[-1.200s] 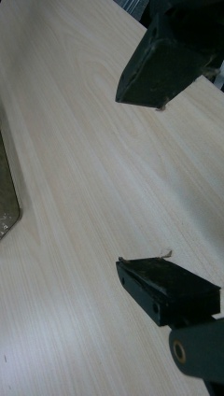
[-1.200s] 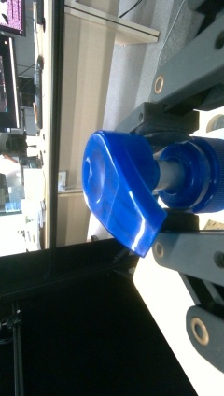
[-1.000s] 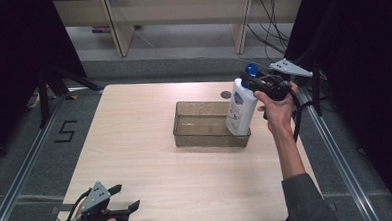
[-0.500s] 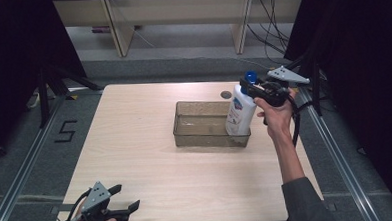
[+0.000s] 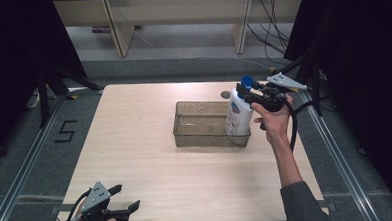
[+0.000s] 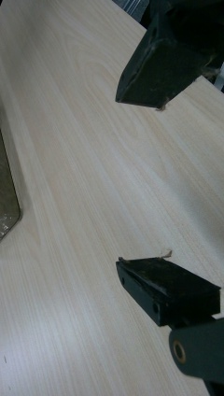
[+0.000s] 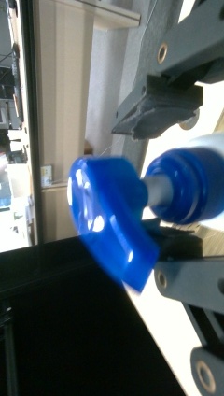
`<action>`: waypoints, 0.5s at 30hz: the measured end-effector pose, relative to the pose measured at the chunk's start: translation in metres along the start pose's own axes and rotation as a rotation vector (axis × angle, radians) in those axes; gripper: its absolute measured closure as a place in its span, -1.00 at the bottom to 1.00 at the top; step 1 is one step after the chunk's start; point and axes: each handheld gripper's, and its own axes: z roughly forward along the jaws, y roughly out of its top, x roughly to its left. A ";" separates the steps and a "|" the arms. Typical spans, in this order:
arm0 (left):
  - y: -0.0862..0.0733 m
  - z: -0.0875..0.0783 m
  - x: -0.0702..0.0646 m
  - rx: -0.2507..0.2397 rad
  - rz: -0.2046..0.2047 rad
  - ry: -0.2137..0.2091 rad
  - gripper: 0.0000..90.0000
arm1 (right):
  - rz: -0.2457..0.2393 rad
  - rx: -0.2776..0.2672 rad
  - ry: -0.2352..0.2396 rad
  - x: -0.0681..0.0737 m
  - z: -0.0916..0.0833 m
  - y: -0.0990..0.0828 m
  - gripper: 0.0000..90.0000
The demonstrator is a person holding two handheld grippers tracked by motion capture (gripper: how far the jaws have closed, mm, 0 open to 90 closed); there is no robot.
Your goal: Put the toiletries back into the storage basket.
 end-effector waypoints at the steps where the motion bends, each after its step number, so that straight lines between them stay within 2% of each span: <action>1: 0.000 -0.001 0.000 0.009 0.000 0.006 -0.65 | 0.000 -0.001 0.007 0.000 0.001 -0.001 -0.15; 3: 0.000 0.000 0.000 0.009 0.000 0.000 -0.65 | 0.027 0.016 0.007 0.001 0.001 -0.003 -0.26; 4: 0.000 0.000 0.000 0.008 -0.002 0.000 -0.65 | 0.012 0.025 0.005 0.000 0.001 -0.003 -0.30; 6: 0.000 -0.001 0.000 0.005 -0.005 -0.001 -0.65 | 0.022 0.016 0.015 0.000 0.002 -0.005 -0.38; 7: 0.000 -0.001 0.000 0.005 -0.006 -0.001 -0.65 | 0.013 0.012 0.022 -0.001 0.002 -0.005 -0.40; 8: 0.000 -0.001 0.000 0.004 -0.008 -0.001 -0.65 | 0.029 0.021 0.009 0.000 0.001 -0.005 -0.43; 11: 0.000 -0.001 0.000 0.006 -0.005 -0.002 -0.65 | 0.036 0.016 0.019 0.001 -0.001 -0.004 -0.49; 12: 0.000 -0.001 0.000 0.006 -0.005 -0.002 -0.65 | 0.065 0.018 0.013 0.003 -0.003 -0.004 -0.53; 14: 0.000 -0.001 0.000 0.005 -0.007 -0.002 -0.65 | 0.049 0.010 0.023 0.002 -0.004 -0.004 -0.55; 15: 0.000 -0.001 0.000 0.005 -0.006 -0.003 -0.65 | 0.058 0.010 0.023 0.002 -0.005 -0.004 -0.56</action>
